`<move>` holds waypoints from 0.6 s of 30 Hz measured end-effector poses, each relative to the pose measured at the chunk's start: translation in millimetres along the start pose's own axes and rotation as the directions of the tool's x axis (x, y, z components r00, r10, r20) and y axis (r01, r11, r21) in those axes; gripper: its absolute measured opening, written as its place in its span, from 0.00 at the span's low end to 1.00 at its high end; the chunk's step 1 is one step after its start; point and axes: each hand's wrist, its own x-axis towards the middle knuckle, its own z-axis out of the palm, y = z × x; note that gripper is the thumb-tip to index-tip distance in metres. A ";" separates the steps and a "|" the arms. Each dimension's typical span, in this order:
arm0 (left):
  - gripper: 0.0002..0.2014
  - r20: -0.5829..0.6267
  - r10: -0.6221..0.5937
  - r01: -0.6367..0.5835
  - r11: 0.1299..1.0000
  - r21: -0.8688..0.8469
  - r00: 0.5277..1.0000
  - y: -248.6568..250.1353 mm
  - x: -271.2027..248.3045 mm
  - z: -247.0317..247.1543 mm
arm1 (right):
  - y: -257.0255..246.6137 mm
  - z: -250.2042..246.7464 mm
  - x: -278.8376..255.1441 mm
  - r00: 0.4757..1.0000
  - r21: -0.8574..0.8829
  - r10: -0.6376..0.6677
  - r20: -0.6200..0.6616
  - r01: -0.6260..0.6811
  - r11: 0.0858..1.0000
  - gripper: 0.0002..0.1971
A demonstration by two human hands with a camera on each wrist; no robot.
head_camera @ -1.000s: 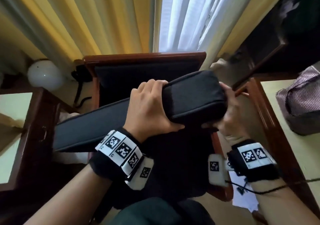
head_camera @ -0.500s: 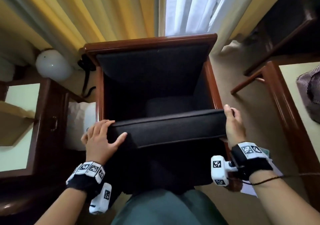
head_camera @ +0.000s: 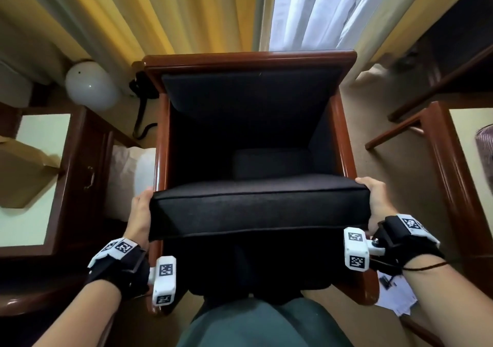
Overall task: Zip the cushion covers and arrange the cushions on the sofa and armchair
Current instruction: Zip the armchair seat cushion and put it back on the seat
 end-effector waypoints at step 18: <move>0.10 0.129 -0.090 0.110 0.982 -0.156 0.988 77.2 -4.6 12.2 | -52.3 13.1 -9.7 0.974 0.201 -0.130 -0.188 0.167 0.965 0.35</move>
